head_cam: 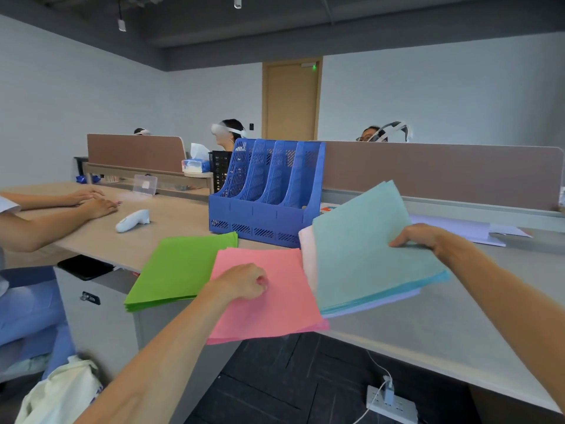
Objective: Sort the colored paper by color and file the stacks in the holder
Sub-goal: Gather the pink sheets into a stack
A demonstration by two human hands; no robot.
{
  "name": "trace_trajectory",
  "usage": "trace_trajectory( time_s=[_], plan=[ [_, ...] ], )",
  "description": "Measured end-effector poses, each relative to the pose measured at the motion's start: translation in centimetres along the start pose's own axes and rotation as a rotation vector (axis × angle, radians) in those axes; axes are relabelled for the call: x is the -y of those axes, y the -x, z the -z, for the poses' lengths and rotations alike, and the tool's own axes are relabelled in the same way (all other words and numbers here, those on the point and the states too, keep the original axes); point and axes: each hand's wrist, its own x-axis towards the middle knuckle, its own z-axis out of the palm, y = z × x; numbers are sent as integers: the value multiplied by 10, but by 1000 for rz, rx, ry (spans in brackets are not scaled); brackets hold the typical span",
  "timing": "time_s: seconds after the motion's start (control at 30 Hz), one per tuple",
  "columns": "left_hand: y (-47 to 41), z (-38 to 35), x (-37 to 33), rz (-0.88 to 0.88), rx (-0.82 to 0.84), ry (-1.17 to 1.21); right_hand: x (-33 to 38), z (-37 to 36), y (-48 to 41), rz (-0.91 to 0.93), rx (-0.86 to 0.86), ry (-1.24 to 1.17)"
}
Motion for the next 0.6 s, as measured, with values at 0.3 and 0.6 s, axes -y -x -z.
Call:
trace_trajectory(
  time_s=[0.3, 0.6],
  plan=[
    [10, 0, 18, 123, -219, 221, -3, 49, 18, -34, -66, -38],
    [26, 5, 40, 487, -281, 249, 1, -2, 9, -56, 95, -77]
  ],
)
